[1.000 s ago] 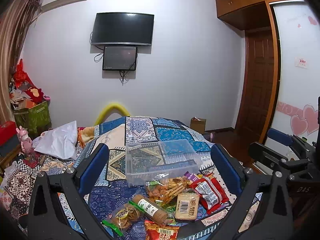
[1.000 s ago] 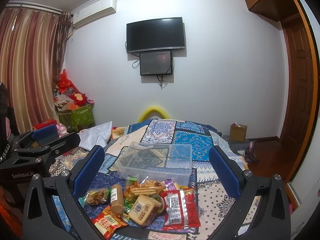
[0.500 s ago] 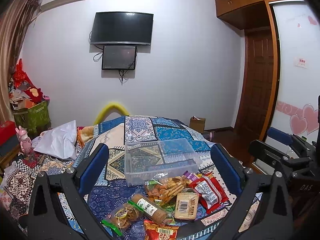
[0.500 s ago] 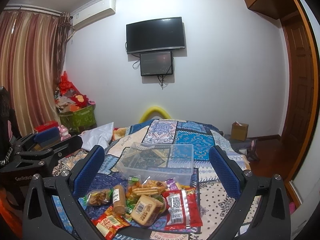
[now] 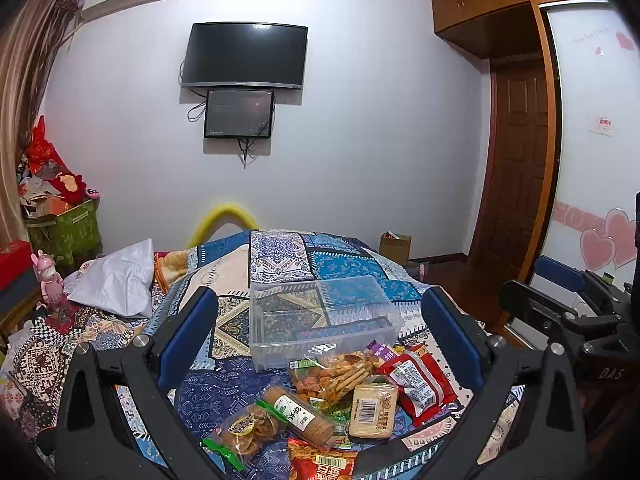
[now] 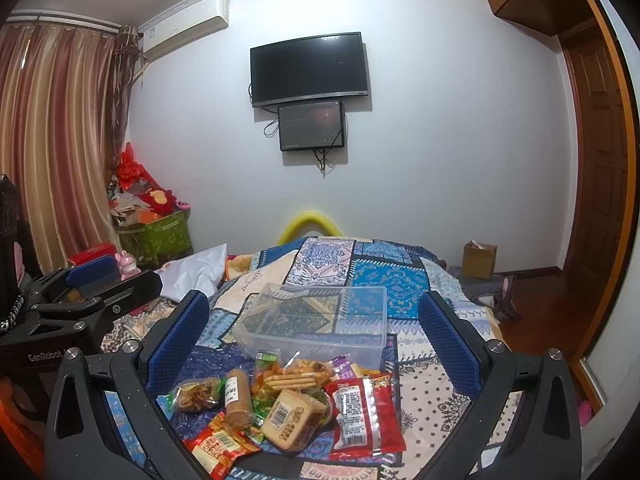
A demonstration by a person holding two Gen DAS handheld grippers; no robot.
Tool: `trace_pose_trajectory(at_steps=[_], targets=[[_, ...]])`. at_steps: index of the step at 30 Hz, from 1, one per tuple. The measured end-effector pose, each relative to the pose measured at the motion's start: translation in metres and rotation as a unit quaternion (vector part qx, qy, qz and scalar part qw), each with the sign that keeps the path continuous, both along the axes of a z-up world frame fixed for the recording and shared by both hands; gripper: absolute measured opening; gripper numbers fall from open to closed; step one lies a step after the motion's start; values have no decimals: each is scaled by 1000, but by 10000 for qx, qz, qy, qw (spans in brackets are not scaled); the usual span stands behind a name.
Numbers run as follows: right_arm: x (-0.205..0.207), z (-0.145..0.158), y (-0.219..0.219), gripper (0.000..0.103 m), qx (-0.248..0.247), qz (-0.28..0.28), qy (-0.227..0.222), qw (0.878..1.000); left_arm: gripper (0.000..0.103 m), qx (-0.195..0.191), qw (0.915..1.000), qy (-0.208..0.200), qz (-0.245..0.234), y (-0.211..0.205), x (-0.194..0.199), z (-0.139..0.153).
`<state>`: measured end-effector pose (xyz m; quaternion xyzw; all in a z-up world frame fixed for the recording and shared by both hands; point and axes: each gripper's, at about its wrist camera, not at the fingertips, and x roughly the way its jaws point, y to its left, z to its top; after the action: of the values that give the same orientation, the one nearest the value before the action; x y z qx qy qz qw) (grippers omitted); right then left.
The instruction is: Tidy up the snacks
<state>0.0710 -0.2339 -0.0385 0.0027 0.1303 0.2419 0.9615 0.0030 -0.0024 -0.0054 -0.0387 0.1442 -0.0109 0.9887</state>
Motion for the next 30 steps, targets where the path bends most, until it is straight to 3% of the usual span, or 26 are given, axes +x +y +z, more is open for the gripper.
trace_pose_trajectory(at_steps=[24, 30], targets=[[2, -3, 1, 103, 20, -11, 88, 10000, 103, -8, 9999, 89, -63, -1, 4, -4], [9, -8, 1, 103, -20, -13, 181, 9998, 103, -161, 9992, 343, -81, 4, 19, -14]])
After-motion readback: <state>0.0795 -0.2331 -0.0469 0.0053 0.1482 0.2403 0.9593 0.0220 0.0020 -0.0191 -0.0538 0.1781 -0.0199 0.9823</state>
